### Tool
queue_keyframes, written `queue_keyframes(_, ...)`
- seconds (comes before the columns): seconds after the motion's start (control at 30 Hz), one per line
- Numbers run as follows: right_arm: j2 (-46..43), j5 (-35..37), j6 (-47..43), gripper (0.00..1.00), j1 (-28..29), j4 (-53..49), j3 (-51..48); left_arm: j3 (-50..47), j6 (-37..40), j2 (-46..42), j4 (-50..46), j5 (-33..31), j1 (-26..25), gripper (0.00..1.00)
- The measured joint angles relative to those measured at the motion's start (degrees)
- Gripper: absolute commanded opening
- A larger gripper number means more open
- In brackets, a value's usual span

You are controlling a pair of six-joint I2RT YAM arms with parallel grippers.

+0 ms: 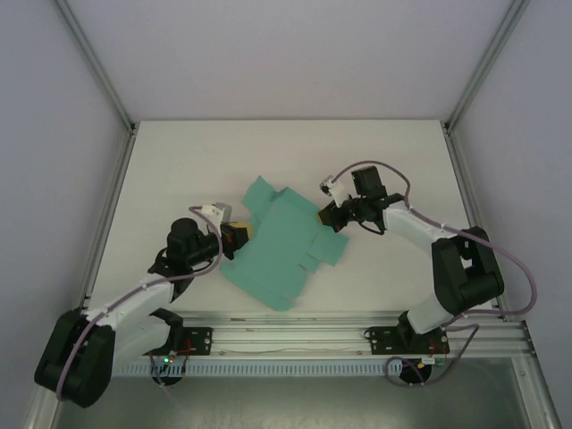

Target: Assemble paper box

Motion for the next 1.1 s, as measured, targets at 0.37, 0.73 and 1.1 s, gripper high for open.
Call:
queue_keyframes(0.37, -4.94, 6.93, -3.06, 0.0, 1.53, -1.73, -0.72, 11.91, 13.92, 13.94, -13.51, -25.33, -17.18, 0.0)
queue_keyframes(0.73, -8.79, 17.42, -8.57, 0.0, 5.77, -4.44, -3.15, 20.2, 18.36, 30.82, -17.94, -33.11, -24.06, 0.55)
queue_keyframes(1.1, -14.34, 28.11, -16.85, 0.0, 9.84, 3.32, -7.23, 15.3, 12.61, 13.11, -16.85, -28.13, -20.76, 1.0)
